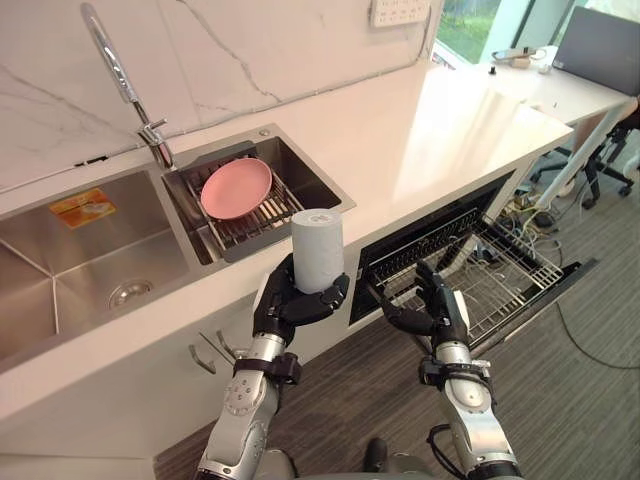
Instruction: Walk over to the sink, pick up the cup, carry it to the dishwasher, place the cup inside the dishwasher, then close the dishwasher door
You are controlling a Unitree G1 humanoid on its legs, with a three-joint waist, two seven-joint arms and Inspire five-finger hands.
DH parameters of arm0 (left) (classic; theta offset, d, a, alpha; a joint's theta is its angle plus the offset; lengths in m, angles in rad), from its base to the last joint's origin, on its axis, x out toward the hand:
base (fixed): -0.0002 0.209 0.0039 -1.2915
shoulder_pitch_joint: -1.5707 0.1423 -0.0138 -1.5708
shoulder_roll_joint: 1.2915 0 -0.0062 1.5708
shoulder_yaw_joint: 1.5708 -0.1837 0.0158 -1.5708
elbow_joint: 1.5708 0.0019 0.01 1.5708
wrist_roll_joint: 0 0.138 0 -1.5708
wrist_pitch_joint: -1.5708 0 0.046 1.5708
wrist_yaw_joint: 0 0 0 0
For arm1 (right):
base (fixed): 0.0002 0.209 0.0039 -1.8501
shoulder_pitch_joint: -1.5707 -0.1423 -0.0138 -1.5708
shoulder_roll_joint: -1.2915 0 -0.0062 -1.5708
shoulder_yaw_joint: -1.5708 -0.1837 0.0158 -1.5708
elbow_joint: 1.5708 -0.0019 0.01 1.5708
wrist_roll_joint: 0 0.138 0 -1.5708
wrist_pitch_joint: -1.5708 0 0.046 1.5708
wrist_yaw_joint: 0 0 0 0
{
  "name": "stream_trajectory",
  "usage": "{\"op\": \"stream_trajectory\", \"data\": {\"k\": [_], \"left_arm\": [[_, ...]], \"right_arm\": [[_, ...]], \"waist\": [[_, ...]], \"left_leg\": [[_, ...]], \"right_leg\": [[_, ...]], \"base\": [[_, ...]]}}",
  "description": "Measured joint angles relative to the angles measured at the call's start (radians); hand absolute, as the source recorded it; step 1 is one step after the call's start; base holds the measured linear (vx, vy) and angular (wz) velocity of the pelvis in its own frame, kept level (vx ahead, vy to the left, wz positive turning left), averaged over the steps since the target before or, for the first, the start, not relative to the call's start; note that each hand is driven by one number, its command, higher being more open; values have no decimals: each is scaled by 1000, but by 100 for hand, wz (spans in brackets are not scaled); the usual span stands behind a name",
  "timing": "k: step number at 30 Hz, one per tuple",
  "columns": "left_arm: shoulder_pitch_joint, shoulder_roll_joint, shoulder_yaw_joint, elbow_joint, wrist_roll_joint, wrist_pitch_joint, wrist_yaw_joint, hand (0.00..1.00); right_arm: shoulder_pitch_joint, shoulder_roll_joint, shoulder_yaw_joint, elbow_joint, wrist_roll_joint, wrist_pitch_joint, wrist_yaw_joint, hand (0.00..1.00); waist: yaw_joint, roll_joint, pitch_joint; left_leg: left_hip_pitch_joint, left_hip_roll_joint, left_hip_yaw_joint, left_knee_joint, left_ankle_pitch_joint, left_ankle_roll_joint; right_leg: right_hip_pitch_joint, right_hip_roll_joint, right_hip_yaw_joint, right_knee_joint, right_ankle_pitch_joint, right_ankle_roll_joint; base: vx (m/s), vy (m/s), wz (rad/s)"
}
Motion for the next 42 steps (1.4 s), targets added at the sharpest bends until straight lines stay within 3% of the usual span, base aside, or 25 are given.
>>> {"op": "stream_trajectory", "data": {"k": [8,20,28,38,39,42], "left_arm": [[-2,11,6,-6,57,0,6,30],[-23,35,15,26,96,-4,26,30],[-55,28,-31,25,162,-4,26,30],[-124,59,-97,14,383,0,26,30],[-141,60,-98,14,429,3,27,30],[-155,68,-105,14,478,19,35,30]], "right_arm": [[43,-2,75,-271,166,-56,105,90],[25,-18,185,-334,276,-69,180,90],[-57,-27,222,-334,275,-70,178,90],[-83,-46,202,-305,254,-69,110,90],[-83,-51,201,-299,256,-69,104,30],[-84,-54,196,-288,264,-69,99,30]], "waist": [[-8,-9,-1],[-3,-59,-18],[0,-61,-20],[-3,-60,-36],[-3,-60,-41],[-5,-61,-50]], "left_leg": [[88,-15,86,-79,3,-3],[114,-24,132,-90,4,-1],[94,-32,113,-82,4,4],[79,-41,92,-83,7,10],[76,-43,88,-83,8,12],[75,-46,85,-83,9,14]], "right_leg": [[44,7,72,-80,38,5],[49,11,121,-108,70,4],[43,3,102,-110,71,7],[43,-5,80,-116,72,8],[43,-7,76,-116,72,8],[43,-9,73,-116,72,8]], "base": [[42,23,-27],[-42,5,-13],[-16,8,6],[-12,13,7],[-27,15,8],[-27,16,5]]}}
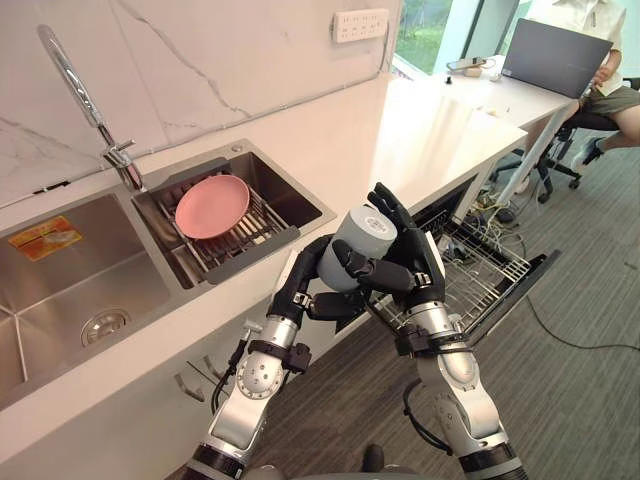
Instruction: Walk over to the sink, pick up the cup, carry it to the dishwasher, place the cup inside the dishwasher, then close the dishwasher door
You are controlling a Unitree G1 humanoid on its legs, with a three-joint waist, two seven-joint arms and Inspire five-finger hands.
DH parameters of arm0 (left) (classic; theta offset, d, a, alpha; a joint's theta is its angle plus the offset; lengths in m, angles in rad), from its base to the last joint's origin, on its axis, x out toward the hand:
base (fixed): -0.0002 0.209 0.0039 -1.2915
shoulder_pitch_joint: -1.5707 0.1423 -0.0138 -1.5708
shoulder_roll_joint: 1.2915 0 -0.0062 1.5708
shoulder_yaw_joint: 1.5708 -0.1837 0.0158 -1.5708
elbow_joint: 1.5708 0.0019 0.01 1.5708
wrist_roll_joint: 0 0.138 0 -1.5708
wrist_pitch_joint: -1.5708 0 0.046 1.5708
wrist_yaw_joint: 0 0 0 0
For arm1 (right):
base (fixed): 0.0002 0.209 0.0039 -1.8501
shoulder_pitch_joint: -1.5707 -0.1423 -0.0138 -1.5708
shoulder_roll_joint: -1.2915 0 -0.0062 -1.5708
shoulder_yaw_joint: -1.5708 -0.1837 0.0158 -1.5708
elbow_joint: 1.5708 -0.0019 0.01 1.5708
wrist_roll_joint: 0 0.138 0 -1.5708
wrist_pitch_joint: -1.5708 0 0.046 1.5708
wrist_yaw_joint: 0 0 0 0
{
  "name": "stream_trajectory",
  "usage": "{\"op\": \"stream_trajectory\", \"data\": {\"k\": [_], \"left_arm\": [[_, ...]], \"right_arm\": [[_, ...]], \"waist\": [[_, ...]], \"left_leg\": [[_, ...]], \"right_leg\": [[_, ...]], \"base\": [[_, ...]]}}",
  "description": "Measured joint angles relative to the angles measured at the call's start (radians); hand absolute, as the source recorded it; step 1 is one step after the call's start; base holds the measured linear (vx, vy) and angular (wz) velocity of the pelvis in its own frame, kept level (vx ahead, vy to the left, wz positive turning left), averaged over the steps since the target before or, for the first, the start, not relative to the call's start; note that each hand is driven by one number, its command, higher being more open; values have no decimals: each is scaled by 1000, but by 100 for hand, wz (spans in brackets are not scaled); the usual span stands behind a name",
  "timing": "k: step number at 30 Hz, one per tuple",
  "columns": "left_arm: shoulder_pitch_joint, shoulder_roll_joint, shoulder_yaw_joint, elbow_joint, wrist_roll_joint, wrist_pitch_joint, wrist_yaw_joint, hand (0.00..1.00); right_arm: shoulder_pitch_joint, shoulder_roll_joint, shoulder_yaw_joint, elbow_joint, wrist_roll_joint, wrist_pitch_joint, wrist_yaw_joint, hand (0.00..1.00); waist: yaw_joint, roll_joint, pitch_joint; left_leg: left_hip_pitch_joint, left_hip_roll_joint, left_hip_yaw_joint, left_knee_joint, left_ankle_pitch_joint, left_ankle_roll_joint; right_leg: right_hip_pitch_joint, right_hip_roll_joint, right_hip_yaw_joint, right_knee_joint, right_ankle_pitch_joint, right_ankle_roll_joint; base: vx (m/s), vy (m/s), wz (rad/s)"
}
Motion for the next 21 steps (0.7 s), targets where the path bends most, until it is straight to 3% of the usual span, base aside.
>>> {"op": "stream_trajectory", "data": {"k": [7,13,14,21], "left_arm": [[-51,78,-41,0,135,26,3,30],[-63,79,-44,0,206,41,8,30],[-63,79,-44,-1,206,41,9,90],[-30,26,-30,-138,175,37,28,90]], "right_arm": [[-2,-77,-30,15,27,22,21,30],[-1,-76,-31,15,60,35,23,30],[-1,-75,-32,15,60,35,24,30],[18,-1,-93,-32,56,19,39,30]], "waist": [[-3,-1,-1],[-8,-2,-1],[-8,-2,-1],[-2,-4,-2]], "left_leg": [[-8,-12,-10,1,5,9],[-14,-17,-19,4,6,12],[-14,-17,-20,4,6,12],[-9,-19,-23,0,6,13]], "right_leg": [[-2,-12,-9,0,4,5],[-1,-16,-17,0,5,7],[-1,-16,-18,0,5,7],[5,-16,-21,0,5,7]], "base": [[-44,24,5],[-30,13,5],[0,0,0],[-4,1,0]]}}
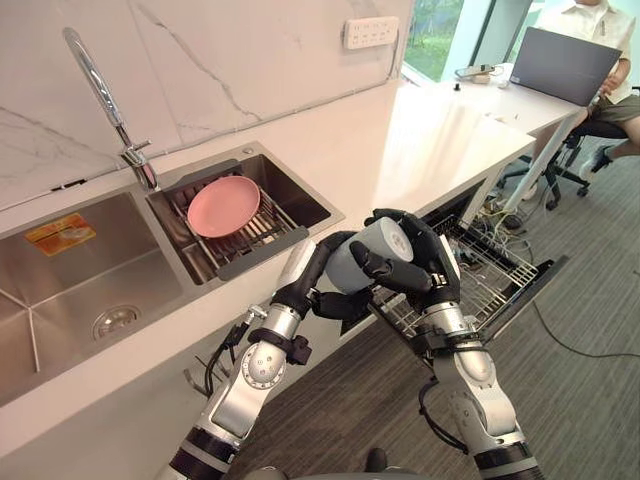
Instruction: Walk over to the sink, pick up the cup, carry it to the dishwasher, place the cup inside the dishwasher, then close the dishwasher door
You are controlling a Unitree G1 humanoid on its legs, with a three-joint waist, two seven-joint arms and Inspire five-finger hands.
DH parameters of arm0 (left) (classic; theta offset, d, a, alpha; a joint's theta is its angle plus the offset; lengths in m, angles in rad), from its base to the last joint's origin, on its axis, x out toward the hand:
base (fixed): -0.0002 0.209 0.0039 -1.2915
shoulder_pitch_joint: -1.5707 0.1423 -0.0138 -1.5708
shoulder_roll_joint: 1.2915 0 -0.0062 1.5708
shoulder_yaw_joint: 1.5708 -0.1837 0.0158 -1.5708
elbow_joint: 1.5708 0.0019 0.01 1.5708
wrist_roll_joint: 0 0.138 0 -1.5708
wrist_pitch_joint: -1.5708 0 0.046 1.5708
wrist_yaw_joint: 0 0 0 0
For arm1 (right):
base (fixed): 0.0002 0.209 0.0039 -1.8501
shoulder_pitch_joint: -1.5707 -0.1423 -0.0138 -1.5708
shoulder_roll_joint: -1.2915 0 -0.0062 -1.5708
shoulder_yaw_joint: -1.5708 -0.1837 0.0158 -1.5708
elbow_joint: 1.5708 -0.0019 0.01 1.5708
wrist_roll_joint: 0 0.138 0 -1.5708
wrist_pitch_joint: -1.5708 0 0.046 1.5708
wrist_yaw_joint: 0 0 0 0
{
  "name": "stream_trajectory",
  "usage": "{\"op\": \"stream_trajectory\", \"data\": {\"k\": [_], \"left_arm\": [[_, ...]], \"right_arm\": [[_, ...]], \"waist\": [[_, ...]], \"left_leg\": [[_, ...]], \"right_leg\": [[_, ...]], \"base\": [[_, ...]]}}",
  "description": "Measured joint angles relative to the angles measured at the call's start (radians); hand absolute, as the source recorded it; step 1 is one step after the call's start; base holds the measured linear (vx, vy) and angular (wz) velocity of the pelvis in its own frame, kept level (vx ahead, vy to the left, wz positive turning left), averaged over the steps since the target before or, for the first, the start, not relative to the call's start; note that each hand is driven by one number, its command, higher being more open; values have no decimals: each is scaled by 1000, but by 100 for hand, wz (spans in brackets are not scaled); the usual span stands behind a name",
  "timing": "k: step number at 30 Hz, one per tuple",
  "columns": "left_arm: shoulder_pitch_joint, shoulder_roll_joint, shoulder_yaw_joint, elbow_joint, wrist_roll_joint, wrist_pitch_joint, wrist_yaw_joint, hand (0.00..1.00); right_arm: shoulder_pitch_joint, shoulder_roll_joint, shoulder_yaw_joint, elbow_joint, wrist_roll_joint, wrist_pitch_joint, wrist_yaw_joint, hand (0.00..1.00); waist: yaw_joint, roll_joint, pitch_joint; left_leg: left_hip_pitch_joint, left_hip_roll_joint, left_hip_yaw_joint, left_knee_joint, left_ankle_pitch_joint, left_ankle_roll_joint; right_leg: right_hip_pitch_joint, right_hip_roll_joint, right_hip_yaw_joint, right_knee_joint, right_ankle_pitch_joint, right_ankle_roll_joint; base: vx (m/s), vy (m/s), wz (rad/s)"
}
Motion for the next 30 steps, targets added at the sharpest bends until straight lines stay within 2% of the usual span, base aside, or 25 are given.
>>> {"op": "stream_trajectory", "data": {"k": [3,7,15,21,25,30], "left_arm": [[31,-46,-3,-68,-50,-23,3,90],[62,-59,-7,-101,-110,-34,7,90],[94,-79,-7,-135,-240,-42,30,90],[122,-86,3,-169,-373,-101,2,90],[203,-75,-35,-55,-422,-112,-77,90],[292,-70,-50,145,-419,-82,-137,90]], "right_arm": [[1,58,-32,-6,0,-27,-20,30],[4,90,-60,-12,-4,-36,-49,30],[19,121,-127,-43,-47,-39,-110,30],[38,93,-243,-37,-112,-38,-149,30],[51,16,-269,13,-243,-25,-149,30],[58,-28,-284,116,-406,8,-155,30]], "waist": [[3,-1,-1],[3,-4,-2],[6,-4,-2],[7,-6,-1],[5,-8,-3],[5,-10,-3]], "left_leg": [[5,-1,0,-2,0,0],[14,-1,1,-8,0,0],[14,-2,1,-14,1,1],[15,-6,1,-22,1,1],[12,-6,3,-28,1,1],[-19,-5,1,-20,1,1]], "right_leg": [[4,0,0,0,0,0],[11,-1,1,-1,-2,1],[9,-1,1,0,-3,4],[8,-3,1,-4,-3,5],[3,-6,2,-7,-5,11],[-25,-5,0,-7,-3,14]], "base": [[-13,5,0],[-42,7,-1],[-4,1,0],[0,0,0],[0,0,0],[1,0,1]]}}
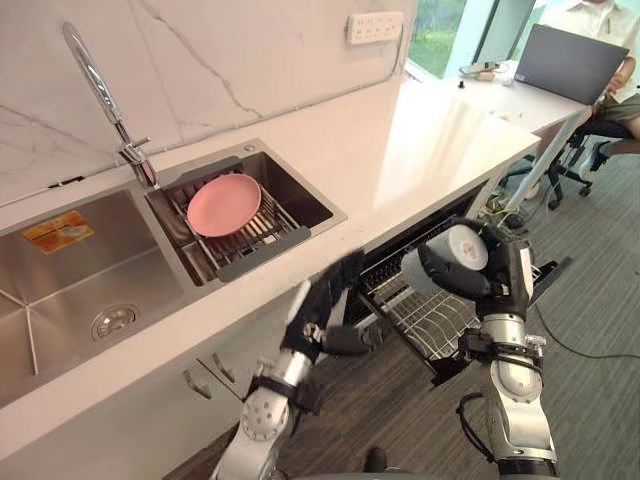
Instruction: Walk over to the sink, pick up the cup, carry it to the dishwasher, place the cup inside the dishwasher, then close the dishwasher door
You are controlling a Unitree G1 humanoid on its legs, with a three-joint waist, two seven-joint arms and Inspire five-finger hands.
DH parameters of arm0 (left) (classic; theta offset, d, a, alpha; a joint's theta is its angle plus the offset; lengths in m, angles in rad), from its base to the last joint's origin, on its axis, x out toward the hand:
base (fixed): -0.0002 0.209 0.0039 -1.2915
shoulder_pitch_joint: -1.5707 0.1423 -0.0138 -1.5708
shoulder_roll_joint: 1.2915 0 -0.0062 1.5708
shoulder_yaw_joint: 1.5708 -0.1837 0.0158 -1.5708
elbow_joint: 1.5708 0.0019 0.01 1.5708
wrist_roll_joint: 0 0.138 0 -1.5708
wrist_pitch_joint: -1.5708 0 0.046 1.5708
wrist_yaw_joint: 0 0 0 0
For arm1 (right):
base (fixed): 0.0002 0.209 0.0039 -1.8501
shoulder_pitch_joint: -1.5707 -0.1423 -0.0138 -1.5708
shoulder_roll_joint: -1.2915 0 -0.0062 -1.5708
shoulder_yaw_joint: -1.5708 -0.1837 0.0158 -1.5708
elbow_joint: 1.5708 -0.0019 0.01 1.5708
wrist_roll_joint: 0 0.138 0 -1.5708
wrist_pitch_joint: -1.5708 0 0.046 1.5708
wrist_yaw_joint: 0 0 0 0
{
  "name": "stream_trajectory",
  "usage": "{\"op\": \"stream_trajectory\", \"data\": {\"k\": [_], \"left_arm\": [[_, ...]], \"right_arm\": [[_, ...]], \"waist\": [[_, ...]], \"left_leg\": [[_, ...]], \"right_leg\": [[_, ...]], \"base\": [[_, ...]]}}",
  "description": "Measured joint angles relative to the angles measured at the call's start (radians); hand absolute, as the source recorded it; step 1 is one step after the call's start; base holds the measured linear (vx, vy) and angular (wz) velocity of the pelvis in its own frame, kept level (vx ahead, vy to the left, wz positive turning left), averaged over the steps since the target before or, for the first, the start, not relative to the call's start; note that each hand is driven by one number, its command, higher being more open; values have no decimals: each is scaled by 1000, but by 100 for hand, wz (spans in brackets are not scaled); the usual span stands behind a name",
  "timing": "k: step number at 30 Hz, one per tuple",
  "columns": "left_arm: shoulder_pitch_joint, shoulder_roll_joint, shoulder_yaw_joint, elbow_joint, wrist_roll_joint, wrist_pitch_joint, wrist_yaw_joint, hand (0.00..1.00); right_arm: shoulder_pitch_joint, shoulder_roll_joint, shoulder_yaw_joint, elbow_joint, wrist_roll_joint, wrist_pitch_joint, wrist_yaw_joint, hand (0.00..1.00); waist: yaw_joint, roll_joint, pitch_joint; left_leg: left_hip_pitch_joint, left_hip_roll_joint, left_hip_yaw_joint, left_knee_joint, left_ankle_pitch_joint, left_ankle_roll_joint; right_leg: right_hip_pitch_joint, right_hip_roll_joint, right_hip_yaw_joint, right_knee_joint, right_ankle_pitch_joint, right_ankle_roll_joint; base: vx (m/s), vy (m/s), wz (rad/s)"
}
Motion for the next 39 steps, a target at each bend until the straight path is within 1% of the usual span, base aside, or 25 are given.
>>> {"op": "stream_trajectory", "data": {"k": [2,5,6,7,9,11,13,16,18,21,22,24,25,28,30,34,35,37,39], "left_arm": [[37,8,11,75,18,18,-17,90],[84,14,56,93,21,25,-18,90],[87,14,64,99,21,25,-16,90],[86,14,92,122,21,25,-13,90],[83,14,128,148,21,25,-5,90],[77,16,184,179,30,24,14,90],[72,24,213,203,39,22,32,90],[34,38,258,289,48,19,61,90],[-3,36,305,361,55,19,84,90],[-22,34,339,389,54,19,106,90],[-33,34,355,396,54,19,120,90],[-38,33,381,396,54,18,123,90],[-43,34,394,401,53,15,129,90],[-58,31,417,449,36,12,144,90],[-72,30,430,481,31,12,151,90],[-105,12,453,544,13,10,161,90],[-114,6,458,555,5,10,162,90],[-123,-7,466,580,-10,6,162,90],[-123,-10,466,594,-24,4,162,90]], "right_arm": [[1,-14,-6,58,-63,27,-9,30],[1,-27,-8,87,-134,51,-26,30],[2,-28,-9,90,-151,54,-30,30],[1,-31,-10,93,-188,59,-45,30],[-1,-40,-17,95,-224,59,-64,30],[-36,-54,-46,139,-272,59,-94,30],[-71,-78,-55,185,-278,64,-122,30],[-156,-125,-82,284,-280,85,-158,30],[-207,-168,-99,338,-279,104,-174,30],[-245,-185,-123,371,-276,116,-181,30],[-267,-196,-136,393,-274,116,-191,30],[-296,-222,-142,424,-273,121,-195,30],[-320,-234,-152,437,-266,122,-196,30],[-366,-264,-160,441,-256,126,-199,30],[-396,-274,-160,442,-254,126,-205,30],[-473,-317,-160,494,-253,126,-221,30],[-486,-329,-160,501,-253,126,-223,90],[-521,-345,-159,526,-254,127,-223,90],[-544,-350,-154,537,-254,127,-224,90]], "waist": [[0,0,0],[3,-1,2],[3,-1,2],[3,-1,3],[4,-2,20],[5,0,64],[5,4,95],[9,16,171],[20,29,234],[24,41,265],[26,47,289],[30,54,307],[31,58,326],[32,65,339],[34,66,358],[47,71,372],[51,73,376],[56,79,381],[55,79,381]], "left_leg": [[-12,0,-11,2,0,0],[-35,-1,-22,12,0,0],[-39,-1,-25,15,0,0],[-47,-1,-33,21,-1,1],[-58,-1,-44,34,-1,2],[-87,2,-59,55,-2,7],[-119,5,-65,71,0,13],[-177,4,-78,100,8,25],[-219,2,-89,119,12,32],[-249,1,-101,130,17,38],[-252,-2,-109,133,20,41],[-273,-4,-116,138,22,44],[-280,-7,-120,138,25,47],[-313,-11,-117,140,28,52],[-318,-11,-114,140,29,53],[-337,-14,-106,128,37,55],[-339,-16,-105,121,43,55],[-341,-18,-104,110,48,54],[-341,-17,-99,105,49,53]], "right_leg": [[-3,0,-12,-3,0,0],[-15,-1,-22,-4,1,1],[-15,-1,-25,-4,1,1],[-15,-1,-35,-3,1,1],[-17,-2,-43,0,1,1],[-34,-6,-55,16,1,0],[-60,-10,-60,26,4,-1],[-108,-18,-70,50,12,-3],[-136,-22,-79,54,23,-5],[-156,-24,-92,57,28,-6],[-157,-27,-98,60,28,-6],[-172,-30,-105,66,28,-6],[-178,-33,-109,70,28,-6],[-217,-40,-105,83,28,-6],[-225,-41,-102,86,28,-6],[-258,-45,-94,94,28,-6],[-264,-46,-94,95,28,-6],[-272,-46,-93,95,28,-6],[-277,-45,-89,95,28,-7]], "base": [[9,2,11],[-9,6,11],[-30,8,16],[-43,8,20],[-66,12,18],[-123,16,16],[-129,20,11],[-114,28,11],[-141,37,15],[-64,22,13],[-59,29,16],[-43,28,13],[-37,30,7],[-30,32,0],[-18,24,-5],[-15,13,-4],[0,0,0],[0,0,0],[15,11,-6]]}}
